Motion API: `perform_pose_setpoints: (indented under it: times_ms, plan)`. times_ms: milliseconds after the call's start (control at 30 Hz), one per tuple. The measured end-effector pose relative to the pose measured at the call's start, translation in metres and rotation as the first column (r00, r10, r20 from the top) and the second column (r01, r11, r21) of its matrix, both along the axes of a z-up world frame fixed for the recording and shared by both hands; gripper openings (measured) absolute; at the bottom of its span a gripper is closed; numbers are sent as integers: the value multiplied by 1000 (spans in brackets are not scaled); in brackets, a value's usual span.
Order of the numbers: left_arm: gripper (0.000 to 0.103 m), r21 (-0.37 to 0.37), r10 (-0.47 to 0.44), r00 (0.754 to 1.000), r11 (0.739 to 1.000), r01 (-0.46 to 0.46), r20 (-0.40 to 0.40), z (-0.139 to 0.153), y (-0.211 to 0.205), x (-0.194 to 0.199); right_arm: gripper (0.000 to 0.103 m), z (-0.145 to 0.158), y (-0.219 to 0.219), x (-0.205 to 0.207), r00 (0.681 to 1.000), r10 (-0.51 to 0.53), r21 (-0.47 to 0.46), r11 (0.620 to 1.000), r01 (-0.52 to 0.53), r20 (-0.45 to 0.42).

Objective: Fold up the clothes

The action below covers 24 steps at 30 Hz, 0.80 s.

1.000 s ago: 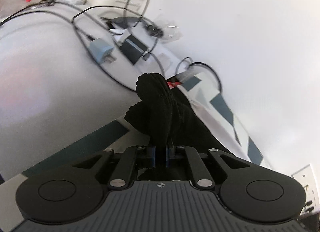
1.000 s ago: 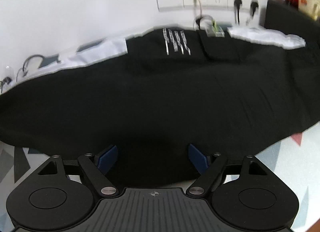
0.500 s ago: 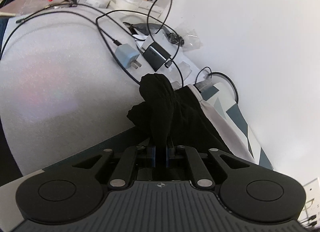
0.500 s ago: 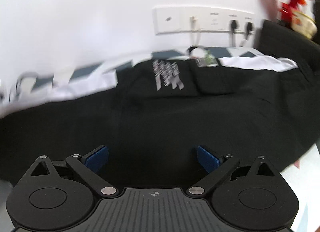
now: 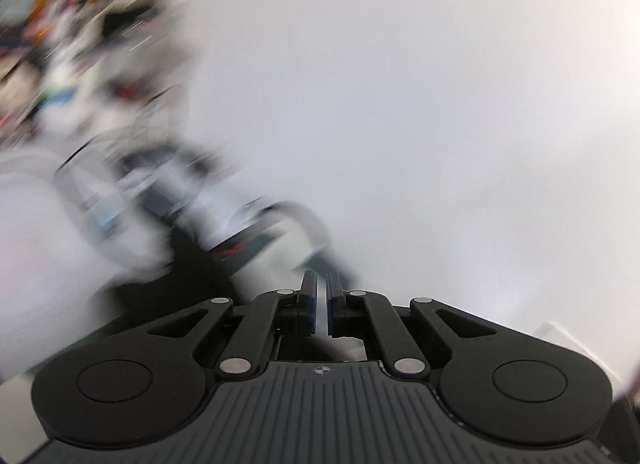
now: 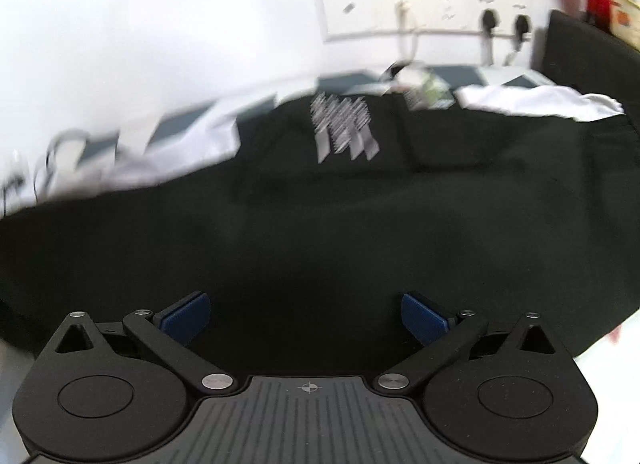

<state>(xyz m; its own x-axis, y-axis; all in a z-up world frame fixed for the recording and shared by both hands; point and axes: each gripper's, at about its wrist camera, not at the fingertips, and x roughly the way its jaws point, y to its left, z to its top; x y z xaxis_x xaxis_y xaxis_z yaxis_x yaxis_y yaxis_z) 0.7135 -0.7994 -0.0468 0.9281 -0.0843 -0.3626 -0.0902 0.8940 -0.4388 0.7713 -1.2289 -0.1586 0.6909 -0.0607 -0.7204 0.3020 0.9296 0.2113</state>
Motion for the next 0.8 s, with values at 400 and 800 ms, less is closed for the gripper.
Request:
perform_pose_setpoints:
  times_ms: [400,800]
  plan:
    - [68,-83,272,898,944,-319,-346,-88,3,-47,102,11,-141,-41,988,-154,123,980,154,-10]
    - [69,-304,273,890,869,-391,-364,-151,88,-17,102,25,-67,1,999,-14,48,999,16,-45]
